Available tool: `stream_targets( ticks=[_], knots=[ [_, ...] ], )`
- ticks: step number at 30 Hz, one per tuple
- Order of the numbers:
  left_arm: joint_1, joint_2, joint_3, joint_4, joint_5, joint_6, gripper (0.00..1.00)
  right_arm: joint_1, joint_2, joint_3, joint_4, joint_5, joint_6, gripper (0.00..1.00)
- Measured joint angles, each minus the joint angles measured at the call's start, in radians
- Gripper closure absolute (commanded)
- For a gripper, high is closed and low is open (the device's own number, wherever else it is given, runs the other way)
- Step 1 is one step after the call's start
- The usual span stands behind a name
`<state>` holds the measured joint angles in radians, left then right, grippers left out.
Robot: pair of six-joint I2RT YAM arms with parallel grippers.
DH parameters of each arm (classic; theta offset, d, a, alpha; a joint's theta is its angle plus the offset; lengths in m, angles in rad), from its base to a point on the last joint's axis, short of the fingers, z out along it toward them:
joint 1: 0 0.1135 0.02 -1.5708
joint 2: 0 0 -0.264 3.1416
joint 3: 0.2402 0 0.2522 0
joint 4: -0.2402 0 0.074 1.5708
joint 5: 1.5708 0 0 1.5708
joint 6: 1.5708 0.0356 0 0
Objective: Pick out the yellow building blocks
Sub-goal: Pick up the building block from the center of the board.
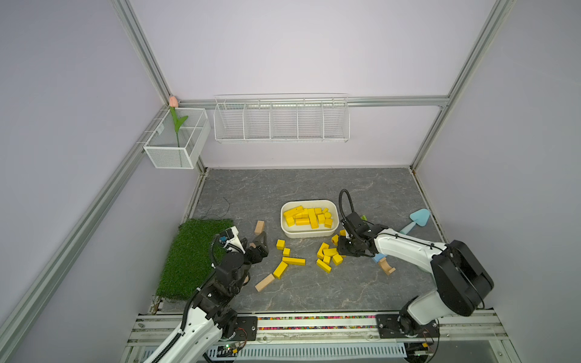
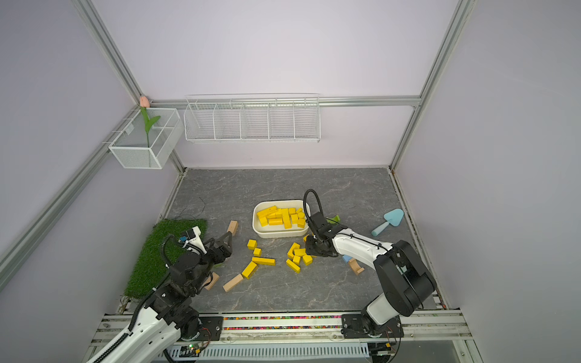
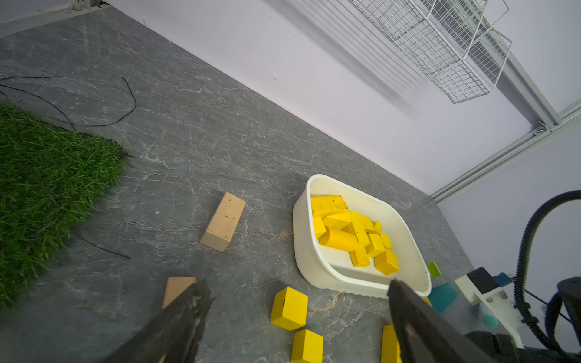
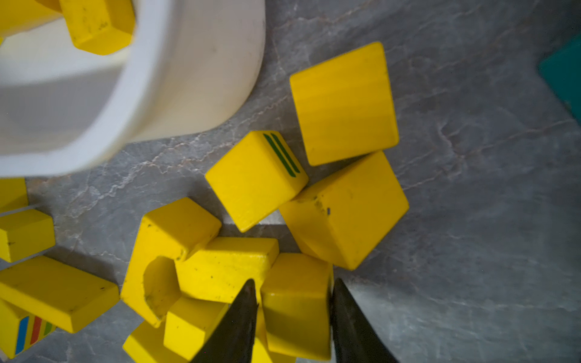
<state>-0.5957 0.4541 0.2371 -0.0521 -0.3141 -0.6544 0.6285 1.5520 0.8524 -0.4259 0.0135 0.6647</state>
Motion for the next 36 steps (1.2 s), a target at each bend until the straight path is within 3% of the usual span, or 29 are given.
stream_targets(
  ticks=[12,21,36],
  knots=[
    [0.000,0.000,0.000,0.000,0.000,-0.001,0.09,0.018,0.031,0.045,-0.039,0.029,-0.005,0.72],
    [0.002,0.000,0.000,0.000,0.000,-0.005,0.09,0.018,0.020,0.039,-0.030,0.031,-0.007,0.74],
    [0.006,0.000,0.000,-0.001,0.000,-0.008,0.09,0.021,-0.241,-0.108,0.054,0.065,-0.009,0.76]
  ],
)
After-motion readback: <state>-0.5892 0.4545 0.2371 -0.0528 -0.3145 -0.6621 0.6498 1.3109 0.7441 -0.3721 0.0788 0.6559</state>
